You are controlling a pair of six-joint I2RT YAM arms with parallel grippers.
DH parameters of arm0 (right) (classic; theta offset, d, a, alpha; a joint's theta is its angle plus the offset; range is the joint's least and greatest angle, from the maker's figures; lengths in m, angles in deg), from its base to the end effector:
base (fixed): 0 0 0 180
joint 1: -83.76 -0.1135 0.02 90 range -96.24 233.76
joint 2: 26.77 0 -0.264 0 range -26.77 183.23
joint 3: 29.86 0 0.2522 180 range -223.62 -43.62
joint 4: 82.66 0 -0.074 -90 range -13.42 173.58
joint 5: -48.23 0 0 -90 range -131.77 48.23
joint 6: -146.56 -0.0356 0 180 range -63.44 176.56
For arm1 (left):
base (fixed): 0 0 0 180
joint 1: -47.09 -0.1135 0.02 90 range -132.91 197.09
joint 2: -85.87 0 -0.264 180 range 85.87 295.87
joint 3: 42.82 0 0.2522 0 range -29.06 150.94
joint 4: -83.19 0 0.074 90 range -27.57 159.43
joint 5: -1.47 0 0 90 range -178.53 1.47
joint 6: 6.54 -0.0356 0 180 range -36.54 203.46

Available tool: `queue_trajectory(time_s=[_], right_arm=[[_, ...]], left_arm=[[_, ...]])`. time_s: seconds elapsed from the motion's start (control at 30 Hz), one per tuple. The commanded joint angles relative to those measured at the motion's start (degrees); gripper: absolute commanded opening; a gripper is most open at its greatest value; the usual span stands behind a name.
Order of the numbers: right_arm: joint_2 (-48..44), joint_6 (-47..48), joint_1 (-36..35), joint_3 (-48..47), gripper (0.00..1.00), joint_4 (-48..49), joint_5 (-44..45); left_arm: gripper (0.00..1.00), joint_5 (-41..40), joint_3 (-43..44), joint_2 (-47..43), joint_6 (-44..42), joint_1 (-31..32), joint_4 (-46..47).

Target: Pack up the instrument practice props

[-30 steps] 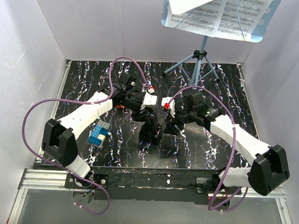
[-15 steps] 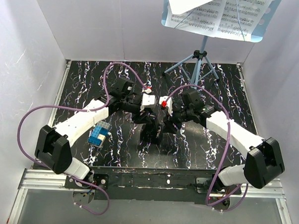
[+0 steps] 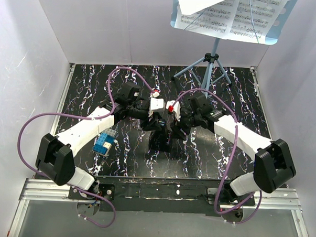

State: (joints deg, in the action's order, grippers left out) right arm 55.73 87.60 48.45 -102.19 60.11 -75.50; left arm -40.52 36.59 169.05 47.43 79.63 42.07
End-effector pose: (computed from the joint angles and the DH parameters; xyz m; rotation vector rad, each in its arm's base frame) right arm 0.2366 0.1918 0.2544 -1.5014 1.7947 0.7377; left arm 0.2468 -0.1888 0.2900 1.5562 1.5691 -0.9398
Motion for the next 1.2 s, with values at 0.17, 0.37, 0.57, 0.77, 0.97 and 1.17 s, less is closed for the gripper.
queue_trajectory(time_s=[0.17,0.37,0.57,0.77,0.97,1.17], right_arm=[[0.2,-8.2,0.8,-1.9,0.65,6.1,-0.1],[0.5,-8.6,0.7,-2.0,0.63,6.5,-1.0],[0.5,-6.8,0.8,-2.1,0.59,5.2,-1.5],[0.6,-10.0,0.8,-1.1,0.54,7.2,0.1],[1.4,-9.3,0.8,-1.3,0.51,7.4,0.4],[2.0,-8.5,0.8,-1.9,0.47,7.4,-0.5]], left_arm=[[0.00,-1.3,-1.2,-1.8,2.2,0.2,-1.6],[0.00,-1.5,-1.3,-2.0,2.5,0.2,-1.7],[0.00,-1.4,-1.3,-1.7,2.5,0.2,-1.8],[0.00,-1.5,-1.3,-1.6,2.5,0.2,-1.8],[0.00,-1.3,-1.1,-1.4,2.1,0.2,-1.9],[0.00,-1.6,-0.9,-1.1,1.5,0.2,-2.0]])
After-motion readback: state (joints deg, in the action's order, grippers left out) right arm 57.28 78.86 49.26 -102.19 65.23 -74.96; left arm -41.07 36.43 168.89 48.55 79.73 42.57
